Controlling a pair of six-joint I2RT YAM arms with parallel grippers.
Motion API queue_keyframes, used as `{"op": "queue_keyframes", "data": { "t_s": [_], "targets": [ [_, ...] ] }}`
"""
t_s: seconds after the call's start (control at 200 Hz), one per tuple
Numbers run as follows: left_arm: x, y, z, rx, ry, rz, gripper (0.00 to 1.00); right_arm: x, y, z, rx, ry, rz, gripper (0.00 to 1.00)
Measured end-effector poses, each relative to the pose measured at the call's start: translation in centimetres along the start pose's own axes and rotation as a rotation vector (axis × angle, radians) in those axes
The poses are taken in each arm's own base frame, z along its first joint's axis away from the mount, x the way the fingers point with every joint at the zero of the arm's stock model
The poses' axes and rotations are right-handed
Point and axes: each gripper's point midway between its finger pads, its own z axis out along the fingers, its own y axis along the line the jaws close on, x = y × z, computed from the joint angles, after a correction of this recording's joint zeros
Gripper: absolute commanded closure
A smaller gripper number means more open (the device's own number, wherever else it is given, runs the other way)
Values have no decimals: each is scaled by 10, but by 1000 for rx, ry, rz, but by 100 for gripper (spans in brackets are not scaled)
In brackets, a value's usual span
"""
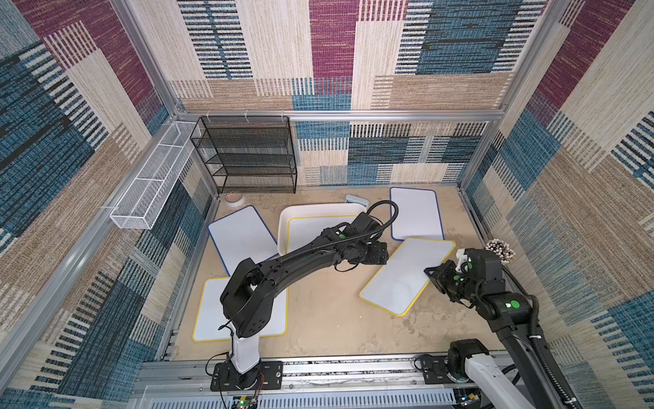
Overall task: Put the whiteboard into the storage box
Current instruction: Pick up the whiteboard at the center of the board.
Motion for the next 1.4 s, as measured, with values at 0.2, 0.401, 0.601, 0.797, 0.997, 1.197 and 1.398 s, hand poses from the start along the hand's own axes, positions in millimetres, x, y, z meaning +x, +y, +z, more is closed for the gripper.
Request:
{"op": "queue_keyframes", "data": {
  "t_s": [0.2, 0.401, 0.601, 0.797, 0.997, 1.197, 1.398],
  "targets": [
    [-12, -7, -38, 79, -35, -26, 19, -28, 32, -26, -1, -97, -75, 100],
    [-26, -2, -75, 128, -87, -88, 20, -51, 61, -43, -18, -168, -119, 100],
    [-25, 19, -94, 179, -90, -238, 22, -72, 92, -46, -92, -230, -136, 100],
    [-26, 15, -104, 259, -105, -346, 24, -92, 116, -44, -195, -315, -98, 100],
    [-30, 12, -96, 345, -122, -491, 27, -103, 112, -44, -270, -412, 5, 100],
    [-43, 6, -87, 437, -174, -635, 29, -110, 100, -48, -323, -494, 107, 100],
    [-53, -2, -82, 515, -245, -738, 30, -116, 88, -58, -359, -578, 190, 100]
  ]
}}
